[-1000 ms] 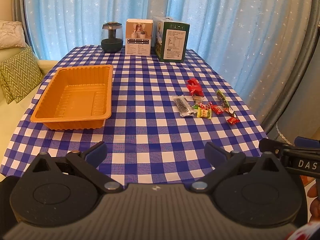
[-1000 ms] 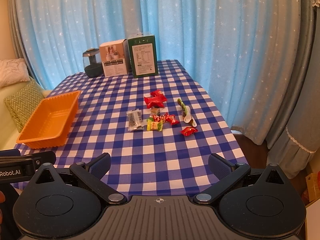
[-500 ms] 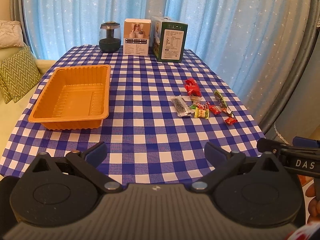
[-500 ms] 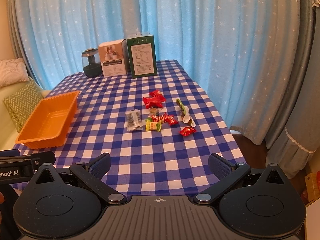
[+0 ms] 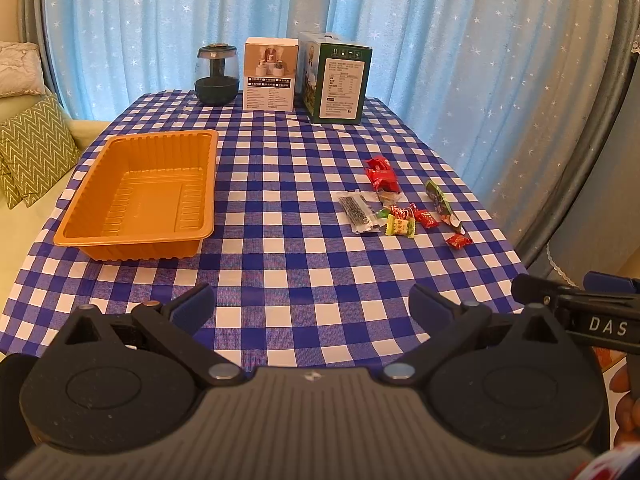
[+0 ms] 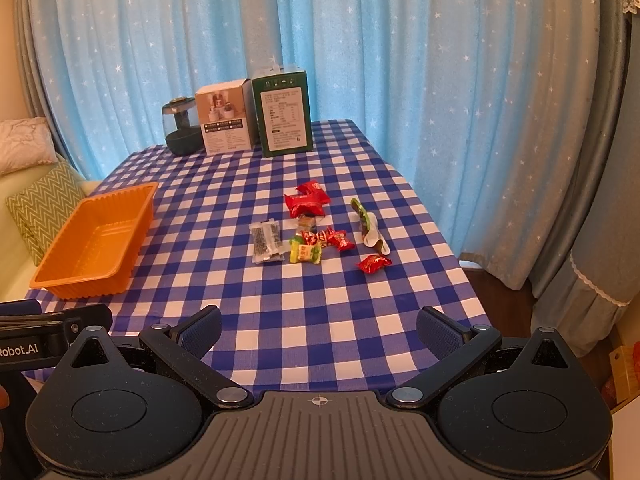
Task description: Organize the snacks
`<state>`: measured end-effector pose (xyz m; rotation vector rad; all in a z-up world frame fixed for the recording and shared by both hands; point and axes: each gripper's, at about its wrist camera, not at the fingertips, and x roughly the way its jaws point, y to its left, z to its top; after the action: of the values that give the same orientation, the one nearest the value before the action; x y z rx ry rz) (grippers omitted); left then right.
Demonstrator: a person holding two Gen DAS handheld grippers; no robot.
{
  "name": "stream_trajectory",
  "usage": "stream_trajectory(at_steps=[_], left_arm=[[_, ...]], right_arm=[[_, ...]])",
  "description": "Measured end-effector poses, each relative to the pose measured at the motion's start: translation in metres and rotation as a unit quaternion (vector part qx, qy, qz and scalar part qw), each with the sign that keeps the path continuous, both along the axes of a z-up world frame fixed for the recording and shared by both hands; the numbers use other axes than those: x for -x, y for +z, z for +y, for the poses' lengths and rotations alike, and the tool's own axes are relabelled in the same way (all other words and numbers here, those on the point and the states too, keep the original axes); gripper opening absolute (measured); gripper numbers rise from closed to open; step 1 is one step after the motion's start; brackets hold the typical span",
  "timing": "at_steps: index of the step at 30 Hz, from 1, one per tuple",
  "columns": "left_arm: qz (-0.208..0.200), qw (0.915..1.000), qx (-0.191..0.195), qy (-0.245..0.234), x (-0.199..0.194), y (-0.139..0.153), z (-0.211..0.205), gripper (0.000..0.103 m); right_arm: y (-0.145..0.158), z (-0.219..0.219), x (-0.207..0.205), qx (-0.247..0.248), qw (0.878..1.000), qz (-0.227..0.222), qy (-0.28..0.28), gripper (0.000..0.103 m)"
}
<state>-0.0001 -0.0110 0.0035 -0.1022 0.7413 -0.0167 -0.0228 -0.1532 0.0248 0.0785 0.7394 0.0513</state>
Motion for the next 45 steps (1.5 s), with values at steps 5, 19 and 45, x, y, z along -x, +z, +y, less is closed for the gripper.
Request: stream_trajectory(at_steps=[5,19,45], left_arm=[[0.0,1.0,0.0,0.001,0.0,0.0,0.0,0.103],[0.0,1.0,0.0,0.001,0.0,0.0,-0.003,0.103],[0.001,1.0,0.006,-0.002,-0.015,-0.004,-0.023,0.103]], right_arm=[[0.002,0.0,0.001,0.0,1.0,0.0,0.0,0.103],[0.002,0.002,0.003,0.001,1.0,0.0,0.0,0.103],[-0.018,-0.018,-0.006,-0.005,1.0,-0.015,-0.018,0.103]])
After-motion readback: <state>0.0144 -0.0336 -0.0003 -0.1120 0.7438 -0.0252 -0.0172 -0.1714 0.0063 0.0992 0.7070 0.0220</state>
